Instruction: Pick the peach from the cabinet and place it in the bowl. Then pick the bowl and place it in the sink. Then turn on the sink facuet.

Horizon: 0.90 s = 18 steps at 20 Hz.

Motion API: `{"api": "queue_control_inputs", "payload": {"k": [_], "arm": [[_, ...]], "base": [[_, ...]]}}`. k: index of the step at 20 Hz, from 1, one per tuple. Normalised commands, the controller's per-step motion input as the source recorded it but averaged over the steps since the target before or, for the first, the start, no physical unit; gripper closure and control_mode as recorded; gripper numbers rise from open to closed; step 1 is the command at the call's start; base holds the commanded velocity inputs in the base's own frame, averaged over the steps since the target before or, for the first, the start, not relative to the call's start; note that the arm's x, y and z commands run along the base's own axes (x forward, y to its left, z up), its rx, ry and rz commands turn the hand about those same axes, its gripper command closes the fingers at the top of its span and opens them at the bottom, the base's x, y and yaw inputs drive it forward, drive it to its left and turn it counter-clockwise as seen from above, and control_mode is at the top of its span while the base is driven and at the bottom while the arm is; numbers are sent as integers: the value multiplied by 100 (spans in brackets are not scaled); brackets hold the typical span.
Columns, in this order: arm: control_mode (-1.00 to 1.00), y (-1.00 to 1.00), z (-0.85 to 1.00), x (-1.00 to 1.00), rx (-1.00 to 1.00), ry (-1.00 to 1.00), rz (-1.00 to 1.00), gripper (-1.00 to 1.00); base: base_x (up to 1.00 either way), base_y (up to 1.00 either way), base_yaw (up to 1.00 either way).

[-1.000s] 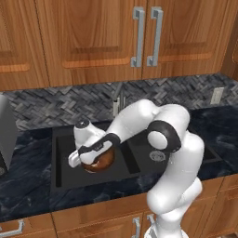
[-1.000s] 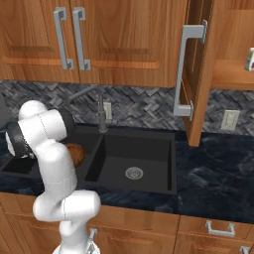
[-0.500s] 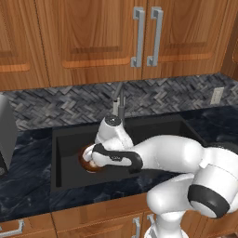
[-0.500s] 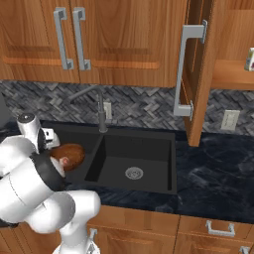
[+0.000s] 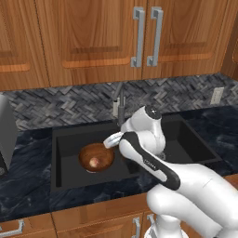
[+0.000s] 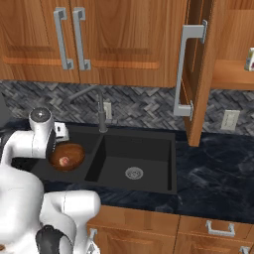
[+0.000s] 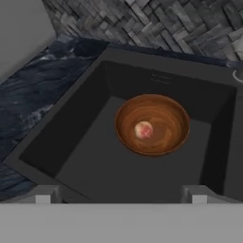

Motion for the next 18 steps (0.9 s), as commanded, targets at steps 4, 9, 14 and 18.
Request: {"api": "queue_control_inputs", "payload": {"k": [4,9,14,18], "arm": [[-100,-45,49,-55,10,0,-24,-100],[-100,-22,12,-33,1,-2,-18,-100],[-100,-28,14,-14,14,5,-12,-100],[-100,-54,60,0,42,9,-28,-100]], "base": [[0,0,0],[0,0,0],[0,0,0],[0,0,0]]}}
